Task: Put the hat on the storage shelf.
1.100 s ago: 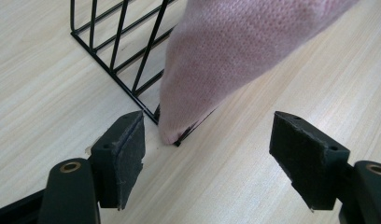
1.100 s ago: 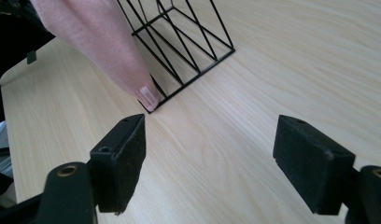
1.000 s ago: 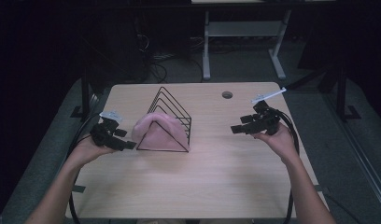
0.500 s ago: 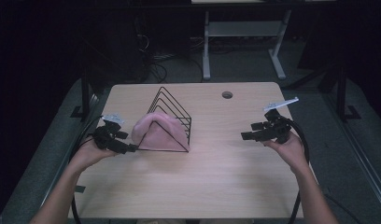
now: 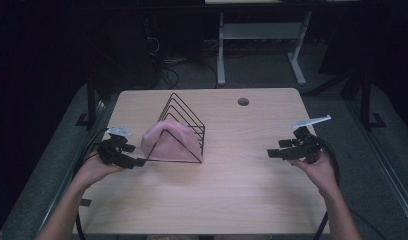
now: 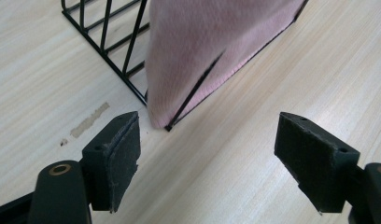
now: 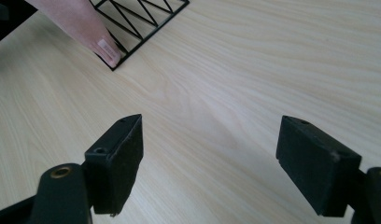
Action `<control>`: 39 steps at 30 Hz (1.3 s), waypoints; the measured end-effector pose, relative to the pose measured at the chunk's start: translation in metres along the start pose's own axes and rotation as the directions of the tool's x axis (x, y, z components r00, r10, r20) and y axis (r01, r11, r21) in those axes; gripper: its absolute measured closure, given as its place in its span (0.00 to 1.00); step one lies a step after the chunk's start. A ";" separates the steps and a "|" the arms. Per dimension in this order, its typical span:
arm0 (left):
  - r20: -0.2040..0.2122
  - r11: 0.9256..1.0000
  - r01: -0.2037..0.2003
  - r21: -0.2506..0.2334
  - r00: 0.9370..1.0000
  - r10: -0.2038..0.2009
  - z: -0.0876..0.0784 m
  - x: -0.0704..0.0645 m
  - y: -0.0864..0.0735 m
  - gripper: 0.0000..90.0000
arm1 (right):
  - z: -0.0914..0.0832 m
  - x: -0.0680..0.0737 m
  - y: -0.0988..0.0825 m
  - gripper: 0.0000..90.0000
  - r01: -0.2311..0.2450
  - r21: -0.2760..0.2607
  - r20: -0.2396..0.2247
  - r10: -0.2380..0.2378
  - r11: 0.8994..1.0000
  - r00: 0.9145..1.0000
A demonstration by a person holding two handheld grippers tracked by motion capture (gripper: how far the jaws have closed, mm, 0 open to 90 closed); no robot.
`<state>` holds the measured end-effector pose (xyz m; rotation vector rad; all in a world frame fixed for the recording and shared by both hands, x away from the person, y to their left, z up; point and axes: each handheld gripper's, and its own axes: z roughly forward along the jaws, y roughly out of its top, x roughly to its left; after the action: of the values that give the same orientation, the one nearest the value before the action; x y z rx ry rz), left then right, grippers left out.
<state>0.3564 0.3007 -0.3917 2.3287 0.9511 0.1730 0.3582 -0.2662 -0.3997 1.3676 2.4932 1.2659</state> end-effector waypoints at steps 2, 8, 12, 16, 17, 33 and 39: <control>-0.002 1.000 0.006 -0.006 1.000 -0.006 0.001 -0.001 -0.004 0.25 | -0.002 -0.003 -0.006 0.25 -0.010 -0.004 0.005 0.010 1.000 1.000; -0.015 1.000 0.009 -0.011 1.000 -0.009 0.002 -0.004 -0.012 0.25 | -0.009 -0.009 -0.025 0.25 -0.036 -0.004 0.020 0.036 0.999 0.999; -0.017 1.000 -0.005 -0.007 1.000 0.005 0.004 -0.008 -0.015 0.25 | -0.012 -0.011 -0.033 0.25 -0.046 -0.003 0.025 0.046 0.999 0.999; -0.022 1.000 -0.016 0.008 1.000 0.016 0.006 -0.013 -0.017 0.25 | -0.014 -0.014 -0.047 0.25 -0.062 0.005 0.032 0.062 0.998 0.998; -0.019 1.000 -0.011 0.000 1.000 0.010 0.007 -0.015 -0.018 0.25 | -0.015 -0.013 -0.049 0.25 -0.065 0.011 0.035 0.064 0.998 0.997; -0.006 0.999 -0.042 -0.007 0.999 0.042 0.020 -0.042 -0.028 0.25 | -0.023 0.002 -0.086 0.25 -0.035 0.031 0.063 0.033 0.999 0.997; -0.013 0.999 -0.032 -0.036 0.999 0.031 0.017 -0.051 -0.032 0.26 | -0.023 0.013 -0.105 0.23 -0.046 -0.036 0.032 0.048 0.998 0.998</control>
<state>0.3055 0.2756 -0.4188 2.3128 0.9103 0.2162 0.2687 -0.3014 -0.4495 1.4352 2.4199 1.2782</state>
